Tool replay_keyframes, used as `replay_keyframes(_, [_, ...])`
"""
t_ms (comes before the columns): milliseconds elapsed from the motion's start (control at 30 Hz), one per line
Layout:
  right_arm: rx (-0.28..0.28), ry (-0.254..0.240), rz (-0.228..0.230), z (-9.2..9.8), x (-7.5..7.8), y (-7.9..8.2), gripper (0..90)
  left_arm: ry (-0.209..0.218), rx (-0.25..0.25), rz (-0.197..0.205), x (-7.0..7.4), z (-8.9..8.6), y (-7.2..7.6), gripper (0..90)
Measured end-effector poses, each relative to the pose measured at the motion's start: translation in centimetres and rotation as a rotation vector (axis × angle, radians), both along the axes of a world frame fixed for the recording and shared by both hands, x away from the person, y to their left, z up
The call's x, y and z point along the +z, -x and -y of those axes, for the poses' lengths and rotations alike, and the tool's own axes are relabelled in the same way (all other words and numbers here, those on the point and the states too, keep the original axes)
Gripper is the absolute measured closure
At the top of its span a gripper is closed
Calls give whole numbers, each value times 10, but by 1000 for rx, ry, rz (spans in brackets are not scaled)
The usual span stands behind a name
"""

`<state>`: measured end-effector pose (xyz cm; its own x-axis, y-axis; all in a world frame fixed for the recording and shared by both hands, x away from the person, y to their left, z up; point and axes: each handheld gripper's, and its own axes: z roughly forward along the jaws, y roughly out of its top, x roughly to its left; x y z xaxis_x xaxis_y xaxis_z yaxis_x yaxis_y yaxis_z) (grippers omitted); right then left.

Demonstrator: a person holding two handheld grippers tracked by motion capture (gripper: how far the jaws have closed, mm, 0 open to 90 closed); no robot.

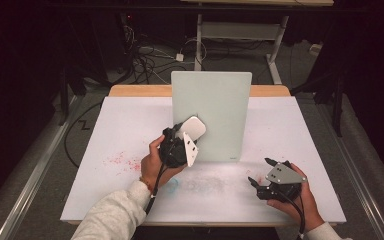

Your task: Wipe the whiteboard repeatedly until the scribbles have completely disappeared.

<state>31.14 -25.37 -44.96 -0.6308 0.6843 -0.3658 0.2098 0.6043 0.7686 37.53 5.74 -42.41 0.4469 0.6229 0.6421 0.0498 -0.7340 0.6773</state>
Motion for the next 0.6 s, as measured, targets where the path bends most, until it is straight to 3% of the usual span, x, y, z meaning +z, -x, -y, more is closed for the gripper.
replay_keyframes(100, [1, 4, 0, 0, 0, 0, 211, 3, -3, 12, 9, 2, -3, 272])
replay_keyframes(333, [-1, 5, 3, 1, 0, 0, 211, 74, 4, 33, 29, 0, -8, 282])
replay_keyframes(400, [0, 4, 4, 1, 0, 0, 211, 82, 9, 31, 27, 0, -8, 285])
replay_keyframes(600, [1, 7, 4, 1, 0, 0, 211, 32, 3, 45, 9, -1, -2, 287])
